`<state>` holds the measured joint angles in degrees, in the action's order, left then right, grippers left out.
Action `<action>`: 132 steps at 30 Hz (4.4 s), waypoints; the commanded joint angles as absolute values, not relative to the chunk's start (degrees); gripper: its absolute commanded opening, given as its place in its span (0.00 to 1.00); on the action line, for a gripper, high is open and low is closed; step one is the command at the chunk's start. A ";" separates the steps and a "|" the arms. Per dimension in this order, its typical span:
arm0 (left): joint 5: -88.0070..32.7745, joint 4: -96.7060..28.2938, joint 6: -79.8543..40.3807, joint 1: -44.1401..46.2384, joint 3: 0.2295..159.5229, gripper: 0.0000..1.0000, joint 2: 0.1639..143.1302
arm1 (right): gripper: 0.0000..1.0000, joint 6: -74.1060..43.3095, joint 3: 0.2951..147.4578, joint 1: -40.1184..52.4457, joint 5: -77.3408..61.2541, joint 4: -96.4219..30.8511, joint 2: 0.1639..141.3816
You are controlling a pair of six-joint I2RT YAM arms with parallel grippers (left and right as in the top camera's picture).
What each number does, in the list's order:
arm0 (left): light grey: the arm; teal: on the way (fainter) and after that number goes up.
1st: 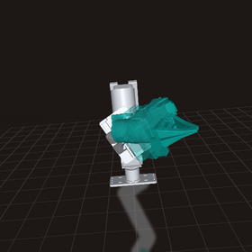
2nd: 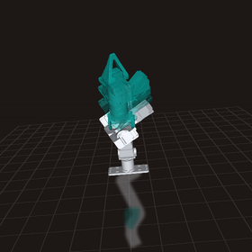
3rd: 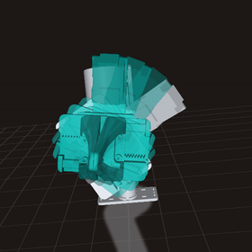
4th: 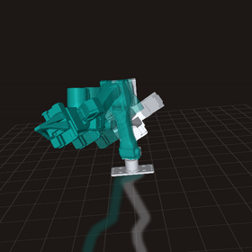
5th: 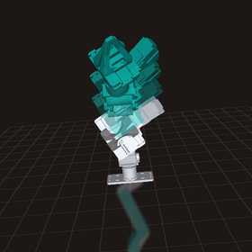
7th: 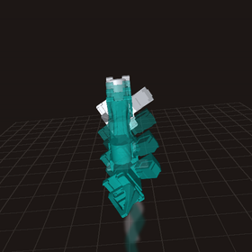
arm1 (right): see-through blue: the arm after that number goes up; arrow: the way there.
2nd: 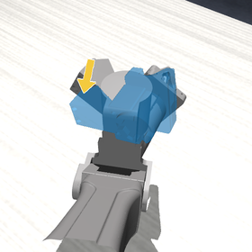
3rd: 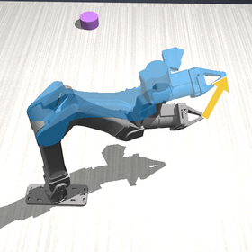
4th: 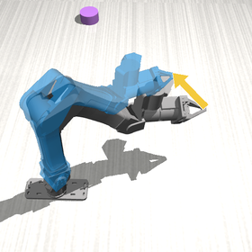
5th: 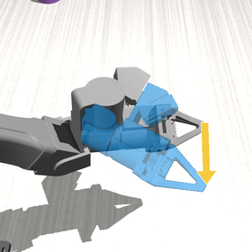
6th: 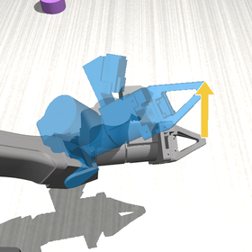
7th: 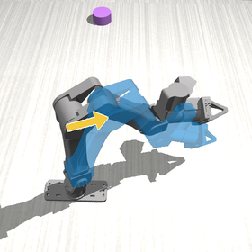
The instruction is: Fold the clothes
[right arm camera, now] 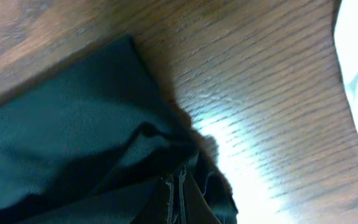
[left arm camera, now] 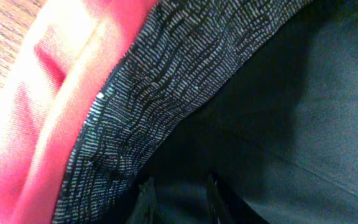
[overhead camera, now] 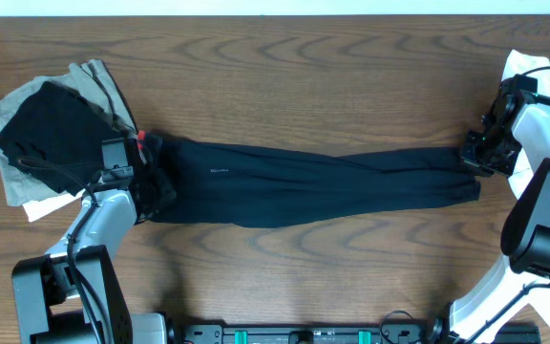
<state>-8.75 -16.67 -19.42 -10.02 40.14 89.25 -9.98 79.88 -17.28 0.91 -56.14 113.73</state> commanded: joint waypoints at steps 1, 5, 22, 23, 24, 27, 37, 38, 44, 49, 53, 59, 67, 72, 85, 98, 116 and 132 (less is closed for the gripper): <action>-5.96 -17.93 -18.85 -10.57 38.81 0.31 89.93 | 0.01 -9.15 81.14 -19.22 -1.19 -56.69 107.63; -5.93 -17.91 -18.85 -10.57 38.81 0.31 89.93 | 0.01 -9.17 81.32 -20.95 -2.44 -57.91 101.03; -5.96 -17.93 -18.85 -10.57 38.81 0.31 89.93 | 0.01 -9.39 81.32 -22.52 -2.37 -59.81 96.27; -5.96 -17.93 -18.87 -10.57 38.81 0.31 89.93 | 0.01 -9.41 81.32 -22.52 -2.39 -58.87 96.53; -5.96 -17.93 -18.85 -10.57 38.81 0.31 89.93 | 0.02 -9.67 81.32 -22.55 -2.37 -57.84 96.97; -5.96 -17.96 -18.87 -10.57 38.81 0.31 89.93 | 0.02 -11.62 81.32 -22.55 -1.67 -55.59 99.46; -6.83 -18.00 -18.85 -10.57 38.81 0.31 89.93 | 0.69 -13.65 81.32 -23.92 -0.25 -50.85 108.29; -6.83 -17.98 -18.85 -10.57 38.81 0.31 89.93 | 0.68 -13.61 81.32 -24.21 -0.23 -51.81 108.27; -6.83 -17.96 -18.87 -10.57 38.81 0.31 89.93 | 0.69 -10.09 81.30 -25.21 -0.51 -61.28 108.25; -6.83 -17.98 -18.87 -10.57 38.81 0.31 89.93 | 0.71 -3.90 80.84 -25.21 -9.37 -64.45 108.29; -6.83 -17.96 -18.85 -10.57 38.81 0.31 89.93 | 0.76 -1.08 80.75 -25.21 -11.42 -64.42 108.51; -6.83 -17.96 -18.87 -10.57 38.81 0.32 89.93 | 0.78 -0.01 80.47 -25.17 -11.44 -63.66 110.37; -6.83 -17.96 -18.87 -10.57 38.81 0.32 89.93 | 0.78 0.51 80.44 -25.17 -11.46 -63.81 117.30; -6.83 -17.93 -18.87 -10.57 38.81 0.32 89.93 | 0.76 2.70 80.44 -25.06 -16.51 -62.57 121.86; -15.25 -17.96 -18.85 -10.57 39.79 0.31 89.27 | 0.01 4.38 80.53 -24.71 -20.38 -62.59 124.38; -25.47 -18.33 -18.87 -10.52 42.78 0.37 74.98 | 0.01 -1.04 92.51 -32.84 -12.82 -68.55 117.16; -23.29 -23.97 -18.85 -10.52 42.76 0.38 73.93 | 0.01 0.27 97.80 -18.02 -14.35 -78.15 105.30; -23.31 -27.49 -18.85 -10.52 42.65 0.46 73.93 | 0.06 -9.23 97.08 13.45 -6.81 -78.00 106.21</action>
